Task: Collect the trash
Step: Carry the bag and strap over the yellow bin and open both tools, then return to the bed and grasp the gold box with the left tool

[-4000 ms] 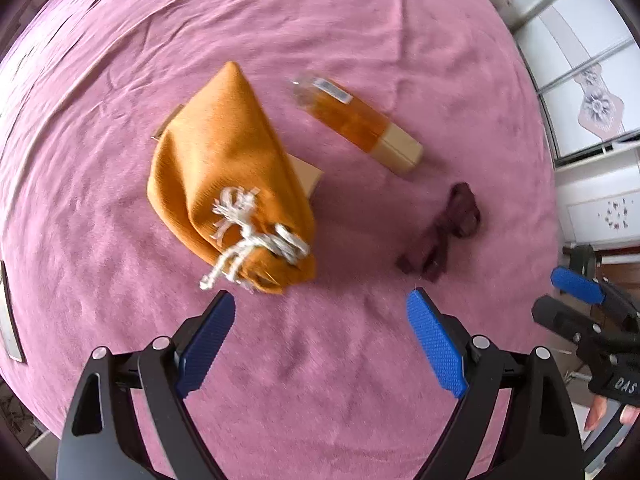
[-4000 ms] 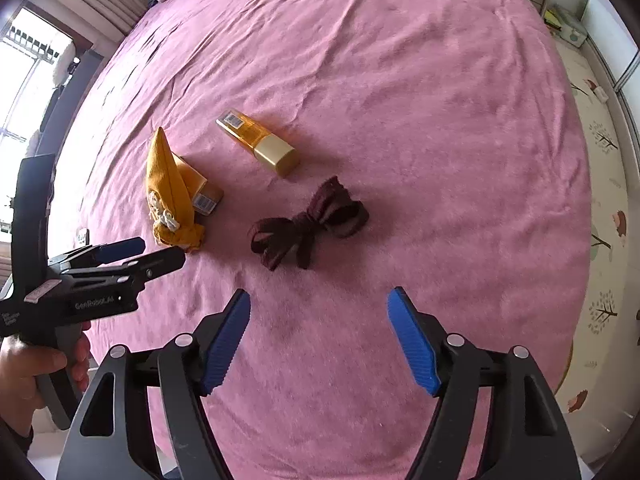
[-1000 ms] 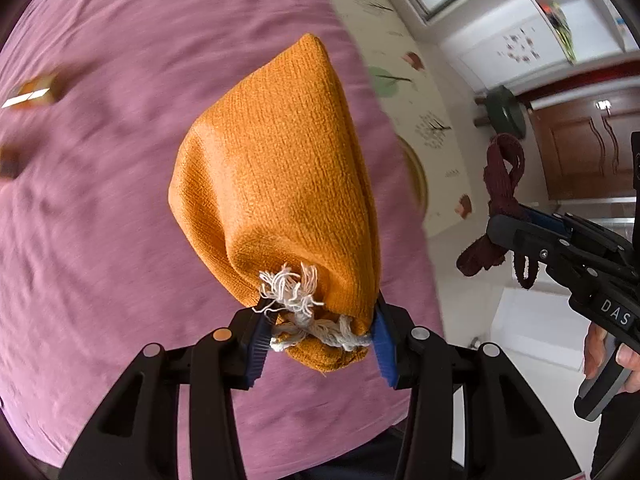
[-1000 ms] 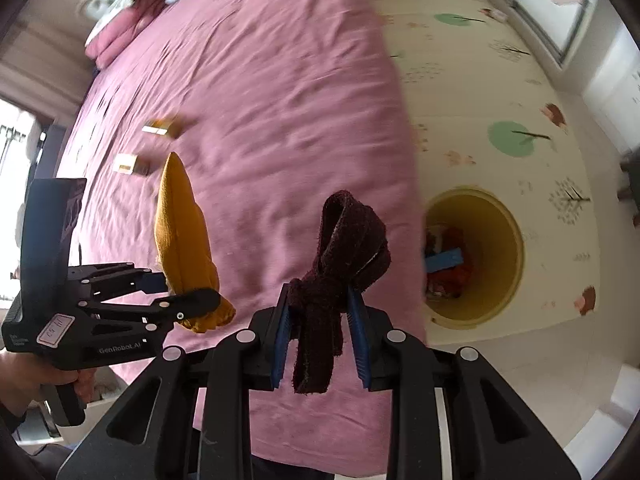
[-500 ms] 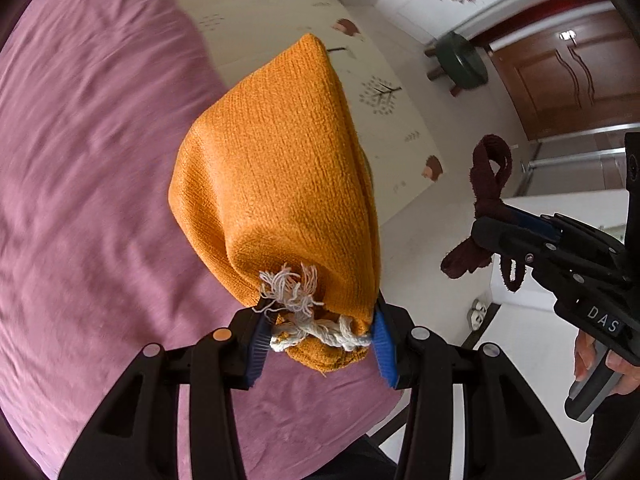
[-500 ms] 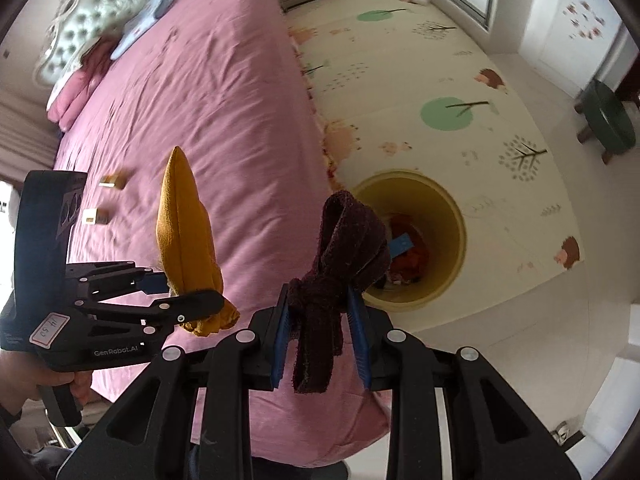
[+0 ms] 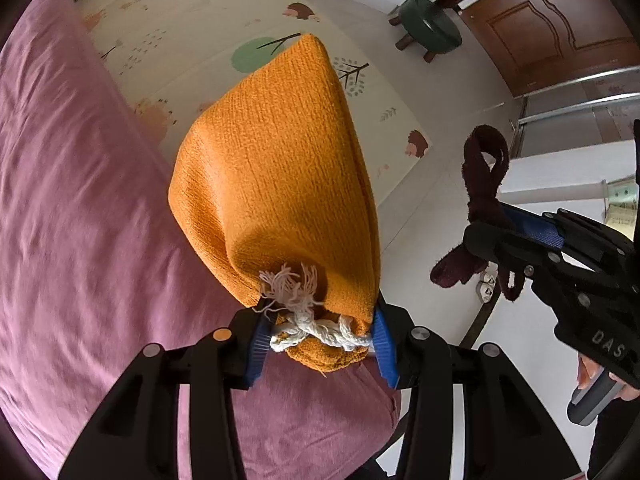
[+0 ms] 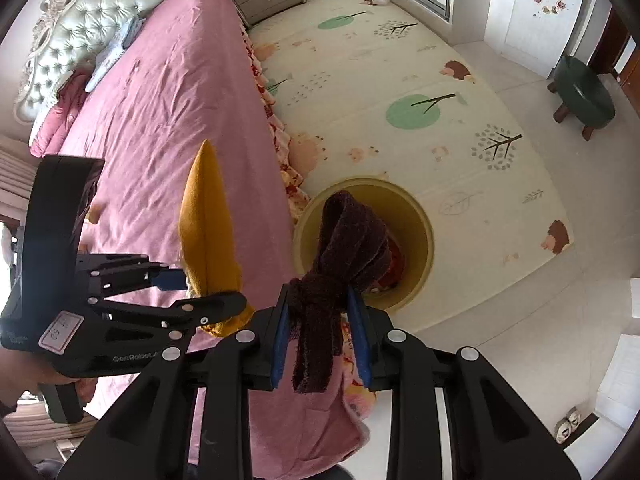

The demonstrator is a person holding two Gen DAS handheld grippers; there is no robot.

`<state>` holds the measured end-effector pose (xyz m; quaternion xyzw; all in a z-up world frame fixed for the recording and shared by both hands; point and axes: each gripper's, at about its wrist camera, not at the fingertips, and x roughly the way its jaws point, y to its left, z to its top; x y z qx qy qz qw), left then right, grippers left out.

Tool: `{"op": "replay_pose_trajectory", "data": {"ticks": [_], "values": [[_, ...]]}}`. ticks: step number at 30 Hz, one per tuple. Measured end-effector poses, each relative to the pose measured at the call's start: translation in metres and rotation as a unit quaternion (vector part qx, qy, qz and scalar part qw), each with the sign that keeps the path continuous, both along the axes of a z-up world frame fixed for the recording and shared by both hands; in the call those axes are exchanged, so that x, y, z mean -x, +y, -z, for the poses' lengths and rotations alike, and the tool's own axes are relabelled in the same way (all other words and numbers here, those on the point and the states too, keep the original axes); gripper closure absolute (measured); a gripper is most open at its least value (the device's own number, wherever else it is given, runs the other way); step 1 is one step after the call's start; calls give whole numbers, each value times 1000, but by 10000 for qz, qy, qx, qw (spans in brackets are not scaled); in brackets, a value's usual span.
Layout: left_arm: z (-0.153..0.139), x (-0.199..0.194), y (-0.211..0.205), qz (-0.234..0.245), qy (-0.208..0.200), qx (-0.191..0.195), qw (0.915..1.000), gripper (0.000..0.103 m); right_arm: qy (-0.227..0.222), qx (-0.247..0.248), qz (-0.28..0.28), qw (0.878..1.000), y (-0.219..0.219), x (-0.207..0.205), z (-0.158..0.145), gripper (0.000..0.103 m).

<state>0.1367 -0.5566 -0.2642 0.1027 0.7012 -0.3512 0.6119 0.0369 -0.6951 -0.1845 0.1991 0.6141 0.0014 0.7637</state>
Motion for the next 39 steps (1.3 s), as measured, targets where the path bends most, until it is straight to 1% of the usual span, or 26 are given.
{"op": "replay_pose_trajectory", "data": {"ticks": [3,4,6,8,9,10,11,12,13,18,25,32,39], "values": [[-1,-4,-5,87,-30,31,10000,59,-23,26,17,10000,-6,-2,0,76],[-5,-3,2,110,-36,46,9999,59,-27,49,22,10000,-9,-3,0,76],[-7,-4,0,181,-93,79,9998,58,-56,123,65,9999,-12,-4,-2,74],[-9,-7,-3,235,-169,71,9996,56,-98,136,162,9997,-16,-6,-3,69],[-9,-8,-7,237,-205,56,9995,51,-119,163,195,9996,-18,-7,-4,65],[-10,-10,-9,232,-278,25,9993,45,-138,217,233,9994,-20,-8,-5,59],[-10,-11,-14,227,-330,20,9992,29,-150,255,259,9992,-20,-8,-5,57],[-13,-13,-12,207,-406,25,9990,20,-153,278,296,9991,-22,-9,-6,57],[-16,-15,-10,182,-480,33,9987,20,-147,256,320,9991,-23,-9,-6,57],[-23,-21,1,101,-509,2,9987,20,-145,200,303,9992,-22,-15,-10,56],[-33,-22,21,-133,-529,27,9985,20,-223,185,37,9996,-1,-27,-21,56],[-51,-25,67,-495,-673,38,9965,20,-341,182,-320,9987,34,-42,-37,56],[-66,-27,139,-1048,-780,-20,9914,20,-438,125,-829,9955,92,-61,-51,56]]}}
